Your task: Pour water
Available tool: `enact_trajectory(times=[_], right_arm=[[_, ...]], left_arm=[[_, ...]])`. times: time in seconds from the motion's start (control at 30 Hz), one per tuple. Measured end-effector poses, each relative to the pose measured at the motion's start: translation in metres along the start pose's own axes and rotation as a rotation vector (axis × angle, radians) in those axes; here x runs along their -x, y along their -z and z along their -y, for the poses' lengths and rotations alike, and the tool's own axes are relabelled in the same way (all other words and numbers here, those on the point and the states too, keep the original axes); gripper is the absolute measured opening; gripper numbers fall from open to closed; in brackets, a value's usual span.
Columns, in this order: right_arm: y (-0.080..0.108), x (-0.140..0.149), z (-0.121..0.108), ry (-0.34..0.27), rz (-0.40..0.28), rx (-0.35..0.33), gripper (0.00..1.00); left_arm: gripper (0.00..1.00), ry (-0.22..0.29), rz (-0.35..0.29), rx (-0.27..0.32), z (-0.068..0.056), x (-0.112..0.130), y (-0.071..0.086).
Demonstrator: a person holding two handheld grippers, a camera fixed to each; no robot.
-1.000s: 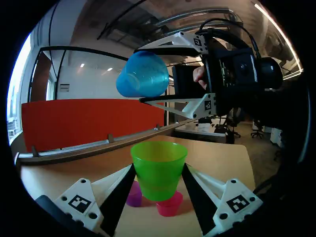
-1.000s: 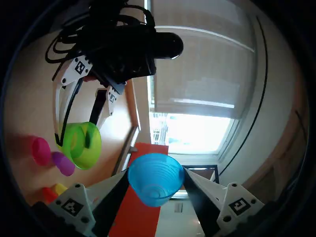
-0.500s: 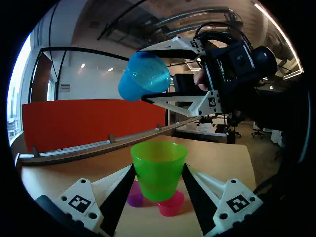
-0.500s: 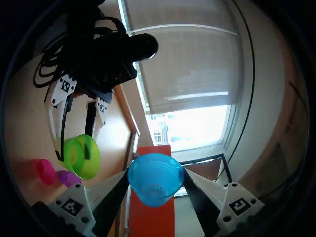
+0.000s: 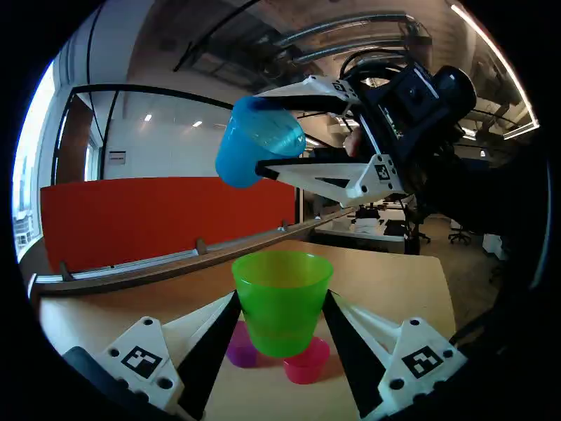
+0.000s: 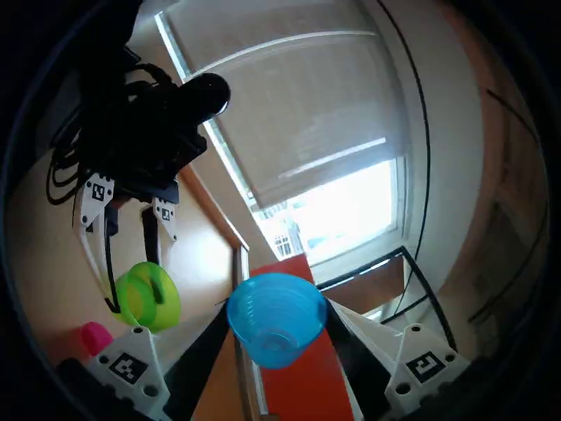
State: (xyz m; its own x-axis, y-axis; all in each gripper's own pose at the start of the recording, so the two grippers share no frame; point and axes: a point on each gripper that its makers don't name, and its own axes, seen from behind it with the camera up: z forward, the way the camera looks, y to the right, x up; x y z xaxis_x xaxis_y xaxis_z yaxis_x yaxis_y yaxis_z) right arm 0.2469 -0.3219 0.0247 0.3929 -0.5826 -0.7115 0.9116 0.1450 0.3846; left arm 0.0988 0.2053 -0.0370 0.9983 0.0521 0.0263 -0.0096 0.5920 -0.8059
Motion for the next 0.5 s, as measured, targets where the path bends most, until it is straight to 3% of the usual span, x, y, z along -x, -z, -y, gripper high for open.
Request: enact_trajectory(times=[0.5], right_arm=[[0.0061,0.0051,0.0064,-0.296,-0.005,-0.008,0.92]], left_arm=[[0.81,-0.003,0.001,-0.008,0.0034,0.0018,0.0017]])
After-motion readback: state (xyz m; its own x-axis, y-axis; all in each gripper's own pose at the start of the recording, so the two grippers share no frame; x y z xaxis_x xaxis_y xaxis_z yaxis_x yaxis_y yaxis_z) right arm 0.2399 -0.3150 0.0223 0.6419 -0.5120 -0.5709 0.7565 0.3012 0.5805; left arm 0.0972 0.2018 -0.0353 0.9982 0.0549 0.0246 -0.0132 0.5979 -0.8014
